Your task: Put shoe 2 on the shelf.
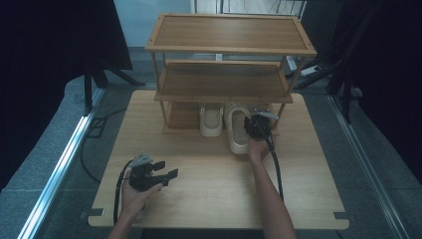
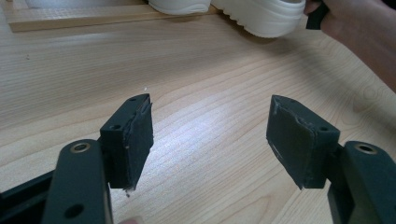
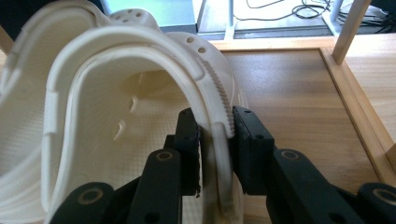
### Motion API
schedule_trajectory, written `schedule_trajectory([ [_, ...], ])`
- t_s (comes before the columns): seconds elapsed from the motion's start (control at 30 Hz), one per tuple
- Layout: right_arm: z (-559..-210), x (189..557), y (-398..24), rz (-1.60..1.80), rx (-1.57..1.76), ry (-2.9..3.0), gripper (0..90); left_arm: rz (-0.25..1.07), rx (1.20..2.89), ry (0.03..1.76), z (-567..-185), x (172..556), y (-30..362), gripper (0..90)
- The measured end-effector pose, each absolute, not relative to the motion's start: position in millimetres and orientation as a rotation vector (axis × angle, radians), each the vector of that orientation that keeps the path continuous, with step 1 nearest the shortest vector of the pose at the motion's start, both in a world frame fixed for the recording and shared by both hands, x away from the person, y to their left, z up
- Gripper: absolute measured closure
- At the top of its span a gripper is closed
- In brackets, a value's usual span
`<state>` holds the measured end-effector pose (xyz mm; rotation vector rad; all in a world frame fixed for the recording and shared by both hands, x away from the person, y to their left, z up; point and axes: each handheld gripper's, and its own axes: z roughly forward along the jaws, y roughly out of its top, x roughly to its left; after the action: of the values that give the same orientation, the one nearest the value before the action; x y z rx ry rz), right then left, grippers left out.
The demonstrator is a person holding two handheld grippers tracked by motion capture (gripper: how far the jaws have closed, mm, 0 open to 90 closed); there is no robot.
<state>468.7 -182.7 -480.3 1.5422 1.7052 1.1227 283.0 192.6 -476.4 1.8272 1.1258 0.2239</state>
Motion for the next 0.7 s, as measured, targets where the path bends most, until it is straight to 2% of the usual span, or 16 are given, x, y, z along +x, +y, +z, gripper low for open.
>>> schedule_trajectory([
  [0.07,-481.0,468.5,-187.2,1.160,1.553,1.718,69.9,0.222,1.829,1.122,-476.0,282.7,191.4,32.1],
  [0.13,-477.8,465.3,-191.0,1.196,1.555,1.708,63.9,0.223,1.831,1.119,-476.4,282.5,190.3,32.0],
  [0.23,-471.3,457.3,-193.7,1.211,1.504,1.719,63.7,0.220,1.835,1.116,-476.7,282.3,189.3,32.0],
  [0.4,-471.2,444.4,-197.4,1.181,1.487,1.793,56.5,0.220,1.842,1.107,-476.0,281.5,187.4,32.0],
  [0.7,-461.9,411.4,-209.0,1.191,1.399,1.876,56.0,0.225,1.841,1.101,-473.8,280.2,187.0,31.8],
])
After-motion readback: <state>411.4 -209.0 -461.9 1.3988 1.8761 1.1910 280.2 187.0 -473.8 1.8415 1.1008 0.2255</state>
